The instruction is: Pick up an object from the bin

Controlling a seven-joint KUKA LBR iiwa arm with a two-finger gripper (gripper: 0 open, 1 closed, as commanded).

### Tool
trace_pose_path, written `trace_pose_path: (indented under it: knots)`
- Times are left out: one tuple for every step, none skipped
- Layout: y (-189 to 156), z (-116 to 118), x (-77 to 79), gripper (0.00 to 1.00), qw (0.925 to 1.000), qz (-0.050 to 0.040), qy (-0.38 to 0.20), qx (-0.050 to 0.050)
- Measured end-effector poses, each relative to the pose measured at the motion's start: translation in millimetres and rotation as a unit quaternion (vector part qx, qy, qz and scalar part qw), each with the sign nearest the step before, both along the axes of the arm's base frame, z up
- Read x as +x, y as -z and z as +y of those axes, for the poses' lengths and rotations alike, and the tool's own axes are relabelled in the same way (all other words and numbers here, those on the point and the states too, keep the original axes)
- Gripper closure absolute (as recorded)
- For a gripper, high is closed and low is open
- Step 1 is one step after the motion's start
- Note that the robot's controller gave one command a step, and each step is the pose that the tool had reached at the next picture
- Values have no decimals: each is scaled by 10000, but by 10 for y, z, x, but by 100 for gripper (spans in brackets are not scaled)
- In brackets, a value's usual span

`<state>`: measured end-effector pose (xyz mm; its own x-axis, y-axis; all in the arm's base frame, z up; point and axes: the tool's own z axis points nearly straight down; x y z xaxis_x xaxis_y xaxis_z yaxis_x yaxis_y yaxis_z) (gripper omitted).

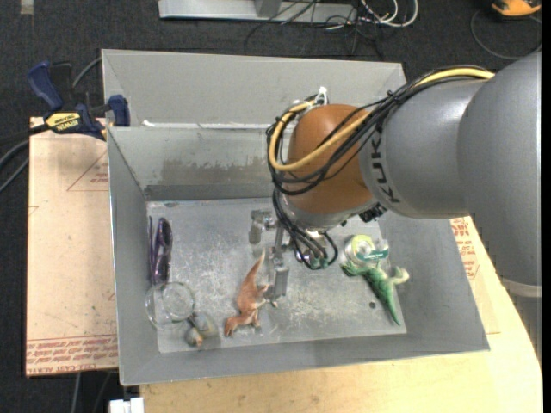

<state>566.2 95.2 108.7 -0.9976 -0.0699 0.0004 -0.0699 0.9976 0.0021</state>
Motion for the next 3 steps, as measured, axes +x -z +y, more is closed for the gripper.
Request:
trace_pose_path:
  knots:
    - [303, -49, -31, 0, 9974, -6, -718, 2]
    - [354, -5, 21, 0, 9919, -11, -1274, 5]
    - [341, 229, -611, 100, 8900, -70, -4558, 1]
